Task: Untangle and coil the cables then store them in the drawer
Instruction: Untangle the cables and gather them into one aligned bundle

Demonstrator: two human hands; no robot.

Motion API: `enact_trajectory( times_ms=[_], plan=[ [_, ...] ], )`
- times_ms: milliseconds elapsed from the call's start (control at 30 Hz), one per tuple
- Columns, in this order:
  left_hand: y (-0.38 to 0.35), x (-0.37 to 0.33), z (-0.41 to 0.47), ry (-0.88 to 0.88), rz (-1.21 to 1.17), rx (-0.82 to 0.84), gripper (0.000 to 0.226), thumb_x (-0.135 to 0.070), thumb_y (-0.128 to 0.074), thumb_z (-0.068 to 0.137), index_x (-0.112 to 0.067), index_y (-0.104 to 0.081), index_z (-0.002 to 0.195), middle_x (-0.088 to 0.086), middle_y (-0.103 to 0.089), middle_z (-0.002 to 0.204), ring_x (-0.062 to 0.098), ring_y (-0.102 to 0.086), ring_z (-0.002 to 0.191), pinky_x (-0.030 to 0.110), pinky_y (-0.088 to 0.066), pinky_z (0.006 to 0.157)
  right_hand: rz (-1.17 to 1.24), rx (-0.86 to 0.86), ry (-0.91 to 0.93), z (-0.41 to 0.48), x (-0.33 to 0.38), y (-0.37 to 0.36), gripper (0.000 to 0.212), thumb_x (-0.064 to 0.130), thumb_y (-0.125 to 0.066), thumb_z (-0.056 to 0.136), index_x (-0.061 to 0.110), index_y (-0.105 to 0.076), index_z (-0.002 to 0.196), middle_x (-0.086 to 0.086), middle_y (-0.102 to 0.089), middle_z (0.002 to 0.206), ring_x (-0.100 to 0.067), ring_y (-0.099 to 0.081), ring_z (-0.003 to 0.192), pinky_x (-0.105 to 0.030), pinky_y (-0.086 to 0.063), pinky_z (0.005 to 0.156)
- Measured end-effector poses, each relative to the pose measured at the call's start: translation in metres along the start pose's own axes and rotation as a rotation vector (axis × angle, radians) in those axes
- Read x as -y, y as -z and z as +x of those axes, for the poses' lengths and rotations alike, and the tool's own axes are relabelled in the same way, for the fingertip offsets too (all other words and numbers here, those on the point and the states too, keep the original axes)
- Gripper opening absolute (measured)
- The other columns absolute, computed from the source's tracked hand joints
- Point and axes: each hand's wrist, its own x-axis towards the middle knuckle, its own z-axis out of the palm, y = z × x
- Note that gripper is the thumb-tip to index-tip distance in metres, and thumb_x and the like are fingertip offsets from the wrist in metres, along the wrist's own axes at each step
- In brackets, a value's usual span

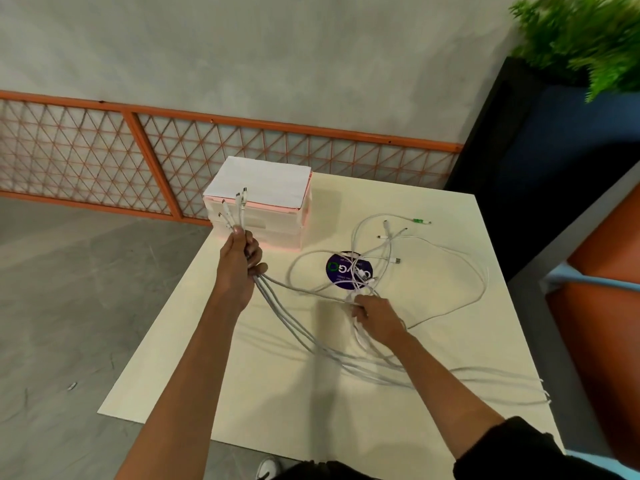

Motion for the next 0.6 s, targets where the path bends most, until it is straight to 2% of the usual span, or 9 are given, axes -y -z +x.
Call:
enact_trajectory(
  times_ms=[67, 133, 200, 300, 433, 533, 600],
  plan=[
    [0.007, -0.002, 0.002, 0.003, -0.017, -0.015, 0.041, -0.036, -0.029, 0.104, -0.017, -0.041, 0.071, -0.01, -0.033, 0.051, 0.003, -0.024, 0.039, 0.015, -0.019, 0.038, -0.128, -0.04, -0.083, 0.003, -0.019, 0.01, 0.019, 0.018, -0.041, 0.095, 0.025, -0.053, 0.081, -0.001, -0.069, 0.097, -0.021, -0.061, 0.098, -0.031, -0.031, 0.092],
    [0.009, -0.002, 0.002, 0.006, -0.019, -0.022, 0.041, -0.036, -0.029, 0.104, -0.017, -0.041, 0.07, -0.01, -0.033, 0.051, 0.003, -0.025, 0.039, 0.016, -0.019, 0.038, -0.162, -0.123, -0.126, 0.007, -0.036, 0.02, 0.019, 0.015, -0.041, 0.096, 0.024, -0.055, 0.086, 0.0, -0.068, 0.1, -0.021, -0.058, 0.103, -0.032, -0.026, 0.094],
    [0.007, 0.0, -0.001, 0.008, 0.002, -0.032, 0.042, -0.036, -0.03, 0.104, -0.016, -0.041, 0.069, -0.01, -0.032, 0.05, 0.003, -0.025, 0.038, 0.016, -0.019, 0.038, -0.172, -0.242, -0.156, 0.014, -0.045, 0.032, 0.018, 0.007, -0.045, 0.092, 0.016, -0.06, 0.093, -0.002, -0.067, 0.099, -0.023, -0.057, 0.104, -0.033, -0.028, 0.092],
    [0.005, 0.0, -0.003, 0.0, 0.003, -0.052, 0.041, -0.035, -0.03, 0.104, -0.016, -0.041, 0.069, -0.01, -0.032, 0.049, 0.003, -0.025, 0.038, 0.016, -0.019, 0.037, -0.12, -0.381, -0.199, 0.029, -0.048, 0.052, 0.027, -0.01, -0.045, 0.08, 0.008, -0.062, 0.091, -0.009, -0.066, 0.094, -0.031, -0.057, 0.098, -0.036, -0.036, 0.082],
    [0.015, -0.002, 0.003, -0.004, -0.021, -0.096, 0.041, -0.035, -0.029, 0.105, -0.017, -0.04, 0.069, -0.01, -0.032, 0.05, 0.003, -0.024, 0.038, 0.015, -0.018, 0.037, 0.008, -0.468, -0.184, 0.044, -0.054, 0.081, 0.035, -0.019, -0.04, 0.073, 0.003, -0.063, 0.087, -0.015, -0.066, 0.091, -0.036, -0.059, 0.09, -0.039, -0.045, 0.075],
    [0.03, -0.005, 0.008, -0.017, -0.021, -0.166, 0.042, -0.035, -0.028, 0.105, -0.018, -0.039, 0.069, -0.012, -0.031, 0.047, 0.002, -0.024, 0.036, 0.015, -0.018, 0.035, 0.148, -0.536, -0.248, 0.047, -0.064, 0.102, 0.041, -0.022, -0.038, 0.069, 0.004, -0.065, 0.087, -0.012, -0.067, 0.09, -0.03, -0.062, 0.088, -0.033, -0.048, 0.071],
    [0.041, -0.009, 0.01, -0.029, -0.037, -0.206, 0.042, -0.035, -0.027, 0.105, -0.018, -0.038, 0.068, -0.012, -0.031, 0.046, 0.002, -0.023, 0.036, 0.015, -0.018, 0.035, 0.159, -0.509, -0.275, 0.049, -0.073, 0.113, 0.037, -0.022, -0.043, 0.074, 0.001, -0.067, 0.09, -0.014, -0.07, 0.093, -0.025, -0.064, 0.089, -0.022, -0.044, 0.071]
  ],
)
